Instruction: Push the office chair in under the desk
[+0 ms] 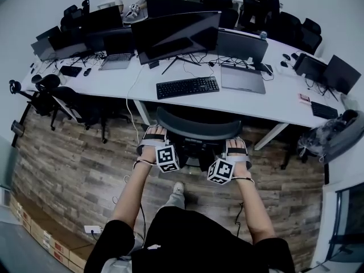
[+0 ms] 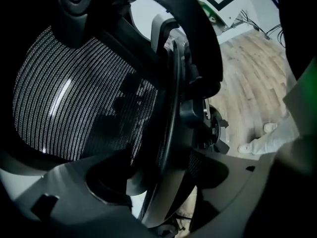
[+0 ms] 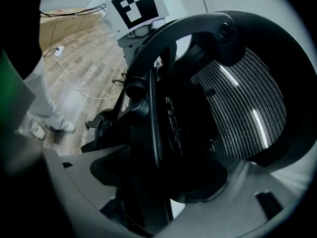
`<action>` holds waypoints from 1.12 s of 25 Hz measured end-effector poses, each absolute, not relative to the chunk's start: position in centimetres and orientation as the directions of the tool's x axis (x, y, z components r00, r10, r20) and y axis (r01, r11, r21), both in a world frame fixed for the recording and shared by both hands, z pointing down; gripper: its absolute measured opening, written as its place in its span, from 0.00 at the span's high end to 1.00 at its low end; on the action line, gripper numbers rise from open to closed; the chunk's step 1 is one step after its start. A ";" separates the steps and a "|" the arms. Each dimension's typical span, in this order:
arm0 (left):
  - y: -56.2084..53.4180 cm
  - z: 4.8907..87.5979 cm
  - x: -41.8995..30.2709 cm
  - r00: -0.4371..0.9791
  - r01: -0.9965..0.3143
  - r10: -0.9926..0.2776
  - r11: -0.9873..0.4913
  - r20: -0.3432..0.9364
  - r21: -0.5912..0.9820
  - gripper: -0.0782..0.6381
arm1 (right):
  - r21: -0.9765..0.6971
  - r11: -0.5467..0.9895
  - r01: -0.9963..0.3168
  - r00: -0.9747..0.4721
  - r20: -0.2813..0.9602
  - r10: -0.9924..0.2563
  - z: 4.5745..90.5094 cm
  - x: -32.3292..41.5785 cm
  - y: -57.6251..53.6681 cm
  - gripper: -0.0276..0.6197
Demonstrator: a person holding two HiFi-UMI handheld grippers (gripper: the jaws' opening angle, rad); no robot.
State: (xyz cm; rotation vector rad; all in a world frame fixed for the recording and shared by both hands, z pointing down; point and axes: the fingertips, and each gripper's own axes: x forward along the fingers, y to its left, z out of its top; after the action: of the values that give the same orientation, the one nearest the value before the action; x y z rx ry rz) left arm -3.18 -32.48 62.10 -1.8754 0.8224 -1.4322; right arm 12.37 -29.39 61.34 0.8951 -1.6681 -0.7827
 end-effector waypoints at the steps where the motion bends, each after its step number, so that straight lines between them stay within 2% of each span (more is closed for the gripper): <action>1: -33.1 61.9 -3.0 0.218 -0.099 -0.789 -0.603 0.574 -0.792 0.38 | 0.841 0.509 -0.182 -0.178 0.481 -0.859 61.4 12.5 -29.9 0.45; 28: -48.0 62.0 0.0 0.327 -0.079 -0.749 -0.630 0.576 -0.773 0.37 | 0.836 0.499 -0.226 -0.056 0.500 -0.864 61.7 15.5 -44.9 0.45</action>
State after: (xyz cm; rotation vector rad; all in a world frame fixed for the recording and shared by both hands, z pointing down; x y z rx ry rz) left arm 0.00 -48.04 62.00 -1.9507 0.7265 -1.3324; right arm 15.51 -44.90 61.69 0.9665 -1.5773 -0.6827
